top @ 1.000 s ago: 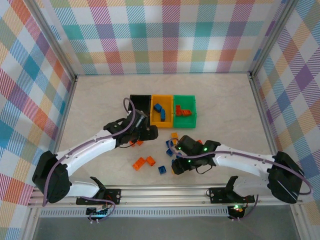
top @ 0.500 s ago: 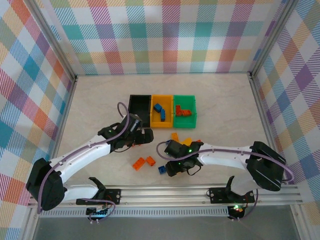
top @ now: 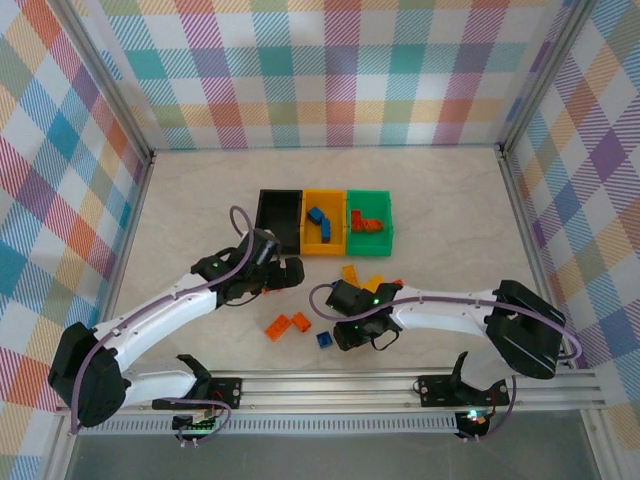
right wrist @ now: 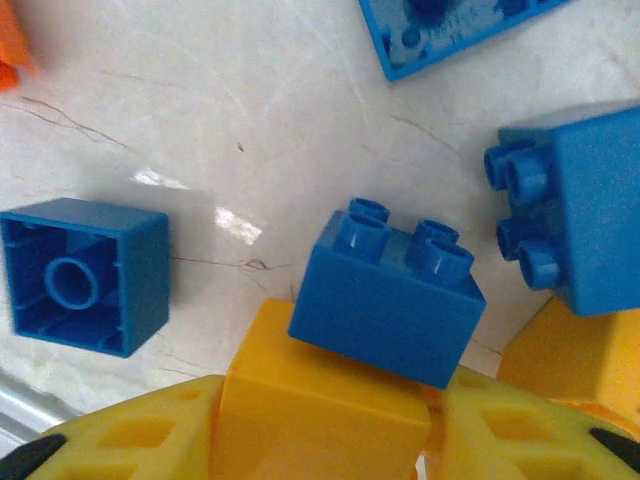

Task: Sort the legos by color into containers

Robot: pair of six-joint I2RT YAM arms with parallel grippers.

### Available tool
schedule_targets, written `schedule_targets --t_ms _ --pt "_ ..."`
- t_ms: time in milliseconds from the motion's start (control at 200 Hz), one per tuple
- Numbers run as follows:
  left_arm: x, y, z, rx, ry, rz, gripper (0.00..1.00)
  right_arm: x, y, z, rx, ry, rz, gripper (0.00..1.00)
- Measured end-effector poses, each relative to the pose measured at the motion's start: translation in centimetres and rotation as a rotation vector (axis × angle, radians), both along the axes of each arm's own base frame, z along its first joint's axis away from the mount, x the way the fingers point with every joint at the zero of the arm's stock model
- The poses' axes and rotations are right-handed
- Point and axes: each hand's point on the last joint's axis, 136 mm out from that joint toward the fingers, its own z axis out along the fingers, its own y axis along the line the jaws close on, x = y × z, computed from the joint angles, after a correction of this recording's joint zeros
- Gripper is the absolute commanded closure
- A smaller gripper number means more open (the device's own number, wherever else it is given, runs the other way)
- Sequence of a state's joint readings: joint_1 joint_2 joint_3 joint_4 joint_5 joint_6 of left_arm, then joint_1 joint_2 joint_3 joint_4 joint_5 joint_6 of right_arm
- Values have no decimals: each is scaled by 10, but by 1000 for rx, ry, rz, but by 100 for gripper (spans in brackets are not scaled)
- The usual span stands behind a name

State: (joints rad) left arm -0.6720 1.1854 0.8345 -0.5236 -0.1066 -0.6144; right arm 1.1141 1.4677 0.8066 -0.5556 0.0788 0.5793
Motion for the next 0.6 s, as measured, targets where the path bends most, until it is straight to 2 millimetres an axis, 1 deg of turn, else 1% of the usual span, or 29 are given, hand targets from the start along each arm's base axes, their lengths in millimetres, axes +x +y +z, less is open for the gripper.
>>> schedule_targets --t_ms 65,130,170,245,310,410,505,605 --pt "0 3 1 2 -9 11 0 5 5 12 30 -21 8 63" --pt "-1 8 2 4 -17 25 0 16 16 32 81 -52 15 63" --pt "-2 12 3 6 -20 35 0 27 24 45 117 -75 16 64" --pt "-5 20 3 12 -21 58 0 53 39 72 186 -128 8 64" --pt "-9 26 2 15 -17 70 0 80 54 95 238 -176 6 64" --pt "-16 33 1 22 -15 79 0 122 82 122 306 -233 9 64" --pt "-22 39 -1 30 -5 81 0 161 106 133 340 -266 15 64" --pt "-28 44 -2 34 0 83 0 198 129 135 356 -286 22 64"
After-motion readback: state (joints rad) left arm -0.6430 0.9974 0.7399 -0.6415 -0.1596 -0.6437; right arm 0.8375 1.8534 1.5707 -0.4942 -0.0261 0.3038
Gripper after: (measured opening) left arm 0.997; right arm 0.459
